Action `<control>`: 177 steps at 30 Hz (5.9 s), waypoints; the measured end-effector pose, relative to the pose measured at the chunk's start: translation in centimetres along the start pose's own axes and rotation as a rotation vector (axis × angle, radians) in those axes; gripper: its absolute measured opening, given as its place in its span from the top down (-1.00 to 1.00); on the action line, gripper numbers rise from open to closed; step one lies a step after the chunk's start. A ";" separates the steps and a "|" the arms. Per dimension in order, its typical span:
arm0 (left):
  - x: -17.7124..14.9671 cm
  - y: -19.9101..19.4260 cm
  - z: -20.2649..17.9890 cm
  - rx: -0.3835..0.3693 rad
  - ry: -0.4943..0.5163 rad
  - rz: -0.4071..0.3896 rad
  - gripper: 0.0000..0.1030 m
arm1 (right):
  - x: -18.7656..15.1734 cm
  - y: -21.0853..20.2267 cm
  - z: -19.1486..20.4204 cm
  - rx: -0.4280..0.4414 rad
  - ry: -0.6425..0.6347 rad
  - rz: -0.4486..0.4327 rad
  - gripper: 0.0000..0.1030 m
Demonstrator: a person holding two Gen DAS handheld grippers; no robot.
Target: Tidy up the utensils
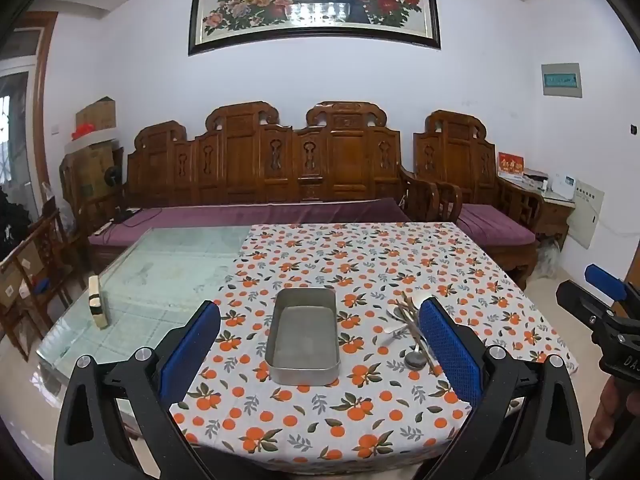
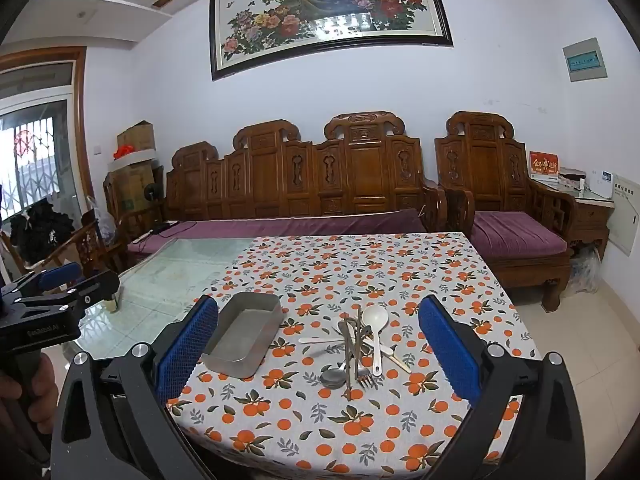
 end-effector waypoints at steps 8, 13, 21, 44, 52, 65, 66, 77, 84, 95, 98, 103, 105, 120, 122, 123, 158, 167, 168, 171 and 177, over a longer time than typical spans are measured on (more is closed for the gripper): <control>0.3 -0.2 0.2 -0.008 -0.010 -0.012 -0.88 | 0.0 -0.1 0.0 0.000 -0.002 -0.004 -0.95; 0.8 -1.0 0.1 -0.009 -0.009 -0.026 -0.88 | 0.0 -0.1 0.0 0.001 -0.002 -0.003 -0.95; 1.2 -1.6 -0.1 -0.014 -0.007 -0.033 -0.88 | 0.0 -0.1 0.1 0.001 -0.004 -0.003 -0.95; 1.3 -1.7 -0.3 -0.020 -0.004 -0.038 -0.88 | 0.5 -0.2 0.2 0.001 -0.005 -0.005 -0.95; 1.3 -1.7 -0.5 -0.018 -0.001 -0.039 -0.88 | 0.6 -0.3 0.2 0.002 -0.005 -0.006 -0.95; 1.1 -1.8 -0.6 -0.020 -0.001 -0.039 -0.88 | 0.6 -0.4 0.2 0.002 -0.004 -0.008 -0.95; 1.1 -1.8 -0.6 -0.019 0.000 -0.041 -0.88 | 0.7 -0.4 0.2 0.002 -0.004 -0.008 -0.95; 1.2 -1.8 -0.7 -0.021 0.000 -0.040 -0.88 | 0.6 -0.4 0.2 0.002 -0.005 -0.009 -0.95; 1.1 -1.8 -0.7 -0.020 0.000 -0.040 -0.88 | 0.3 -0.3 0.0 0.003 -0.004 -0.010 -0.95; 0.7 -1.1 -0.9 -0.032 0.003 -0.010 -0.88 | 1.3 -0.7 0.7 0.003 -0.003 -0.001 -0.95; 0.2 -0.1 -0.9 -0.042 0.009 0.023 -0.88 | 1.2 -0.2 0.5 0.002 -0.001 0.012 -0.95; -0.9 2.0 -1.0 -0.053 0.019 0.078 -0.88 | 0.1 1.3 -0.7 0.001 0.005 0.039 -0.95; -1.5 2.9 -1.2 -0.059 0.027 0.106 -0.88 | -0.5 1.9 -1.2 -0.002 0.010 0.049 -0.95; -5.9 9.6 -4.3 -0.131 0.118 0.280 -0.87 | -4.8 6.8 -5.6 -0.031 0.045 0.126 -0.95; -6.0 10.7 -4.5 -0.120 0.133 0.289 -0.88 | -5.3 7.4 -6.1 -0.033 0.044 0.131 -0.92; -6.0 11.1 -4.6 -0.120 0.139 0.293 -0.88 | -5.7 8.0 -6.6 -0.034 0.045 0.138 -0.89; -6.1 26.5 -9.2 -0.257 0.176 0.402 -0.87 | -15.9 29.9 -10.0 0.189 0.119 0.523 0.69; -6.9 27.9 -9.6 -0.242 0.173 0.432 -0.87 | -15.8 30.4 -9.4 0.206 0.097 0.541 0.65; -7.0 28.0 -9.7 -0.241 0.170 0.436 -0.87 | -16.0 30.5 -9.4 0.208 0.099 0.554 0.65; -7.2 28.4 -9.8 -0.242 0.163 0.447 -0.80 | -16.5 30.8 -9.6 0.205 0.100 0.572 0.65; -7.6 29.7 -10.6 -0.270 0.153 0.493 -0.56 | -16.3 30.3 -10.0 0.214 0.124 0.568 0.88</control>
Point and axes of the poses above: each gripper's, at about its wrist camera, not at the fingertips, and y roughly the way its jaws point, z to its left, x to its top, the point moved 7 cm from there along y, roughly the way its jaws point, and after that the axes turned 2 degrees about x, right-handed, at the moved point
